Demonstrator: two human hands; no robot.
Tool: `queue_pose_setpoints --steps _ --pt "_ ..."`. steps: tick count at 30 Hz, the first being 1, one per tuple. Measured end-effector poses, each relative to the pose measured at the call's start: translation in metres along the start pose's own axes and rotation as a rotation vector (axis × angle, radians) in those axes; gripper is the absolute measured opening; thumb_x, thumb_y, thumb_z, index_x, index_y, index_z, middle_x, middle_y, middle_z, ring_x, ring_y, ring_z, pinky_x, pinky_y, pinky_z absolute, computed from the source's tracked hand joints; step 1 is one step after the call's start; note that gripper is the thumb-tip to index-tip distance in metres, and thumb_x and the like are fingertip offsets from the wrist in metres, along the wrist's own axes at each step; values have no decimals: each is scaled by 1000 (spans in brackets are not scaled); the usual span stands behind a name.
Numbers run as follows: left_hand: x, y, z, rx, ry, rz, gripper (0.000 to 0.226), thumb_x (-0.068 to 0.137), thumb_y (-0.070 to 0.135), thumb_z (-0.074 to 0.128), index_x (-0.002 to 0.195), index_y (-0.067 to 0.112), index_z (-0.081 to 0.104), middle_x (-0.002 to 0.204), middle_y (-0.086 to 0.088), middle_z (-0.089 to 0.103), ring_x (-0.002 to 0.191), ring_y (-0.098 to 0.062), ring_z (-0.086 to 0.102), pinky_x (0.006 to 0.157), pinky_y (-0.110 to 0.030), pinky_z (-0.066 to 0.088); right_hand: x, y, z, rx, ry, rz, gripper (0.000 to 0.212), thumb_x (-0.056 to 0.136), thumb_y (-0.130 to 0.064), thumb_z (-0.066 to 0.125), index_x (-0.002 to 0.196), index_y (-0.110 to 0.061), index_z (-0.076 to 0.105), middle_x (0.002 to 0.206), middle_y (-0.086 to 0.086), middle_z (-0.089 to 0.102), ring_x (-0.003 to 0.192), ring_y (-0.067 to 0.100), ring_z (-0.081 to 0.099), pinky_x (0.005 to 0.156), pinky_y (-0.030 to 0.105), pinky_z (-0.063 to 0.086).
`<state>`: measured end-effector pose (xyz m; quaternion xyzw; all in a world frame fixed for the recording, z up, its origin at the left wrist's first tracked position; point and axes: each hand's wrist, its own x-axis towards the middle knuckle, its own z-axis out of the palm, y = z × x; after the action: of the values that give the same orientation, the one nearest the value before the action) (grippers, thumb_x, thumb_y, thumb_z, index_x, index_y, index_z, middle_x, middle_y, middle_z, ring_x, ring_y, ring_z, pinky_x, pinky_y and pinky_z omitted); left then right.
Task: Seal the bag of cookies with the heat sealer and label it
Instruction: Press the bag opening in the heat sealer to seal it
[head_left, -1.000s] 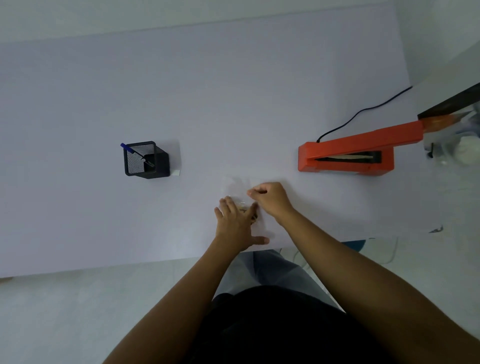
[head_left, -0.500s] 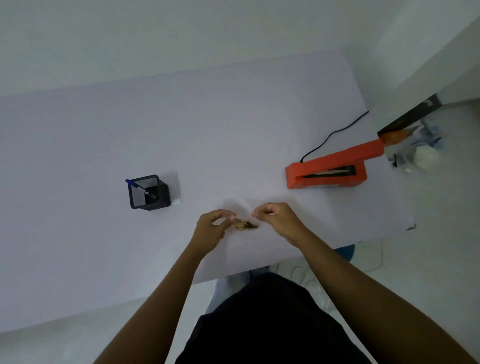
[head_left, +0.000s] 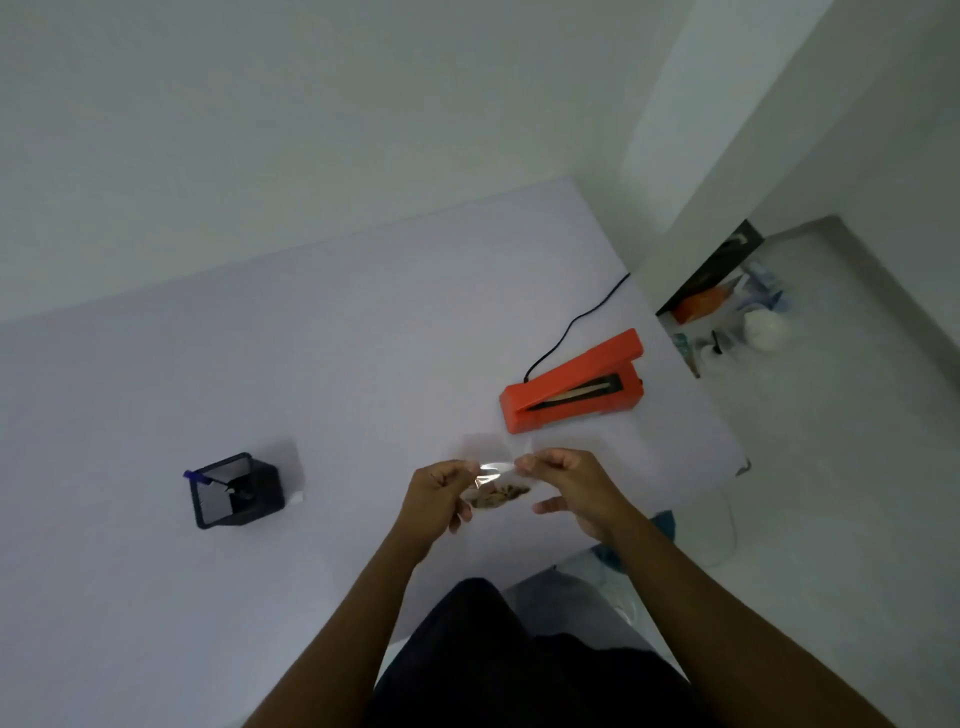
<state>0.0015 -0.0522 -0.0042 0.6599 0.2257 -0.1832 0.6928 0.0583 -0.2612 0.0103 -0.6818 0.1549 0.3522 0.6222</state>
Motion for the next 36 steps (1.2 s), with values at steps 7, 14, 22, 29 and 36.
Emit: queue_pose_setpoints --steps 7,14,22,29,36 --pt "33 8 76 -33 24 -89 19 96 22 61 99 11 76 82 -5 77 48 -20 52 40 -26 41 17 6 -72 86 50 57 27 92 -27 70 101 -2 73 101 14 76 97 24 74 78 49 62" --pt "59 16 133 -158 110 -173 22 95 26 63 97 8 75 95 -10 76 49 -15 50 42 -25 39 46 -10 -124 40 54 -1 23 92 -22 70 101 -1 72 93 16 77 85 26 76 73 38 63" --pt "83 27 161 -271 279 -213 31 96 35 60 99 5 68 81 -13 67 52 -15 51 45 -26 40 75 -20 -139 34 65 -26 22 88 -22 74 101 -4 73 88 14 78 79 28 76 66 33 62" --pt "94 30 164 -294 327 -228 24 95 29 63 98 6 69 80 -11 66 53 -15 53 44 -25 39 86 -23 -145 158 85 -26 21 87 -17 76 98 0 74 89 20 76 78 24 75 73 34 63" --pt "102 30 167 -267 348 -236 12 97 19 59 96 10 66 83 -10 65 58 -18 53 48 -27 40 92 -15 -152 161 112 -30 22 88 -14 74 102 3 73 89 20 76 78 25 75 71 33 63"
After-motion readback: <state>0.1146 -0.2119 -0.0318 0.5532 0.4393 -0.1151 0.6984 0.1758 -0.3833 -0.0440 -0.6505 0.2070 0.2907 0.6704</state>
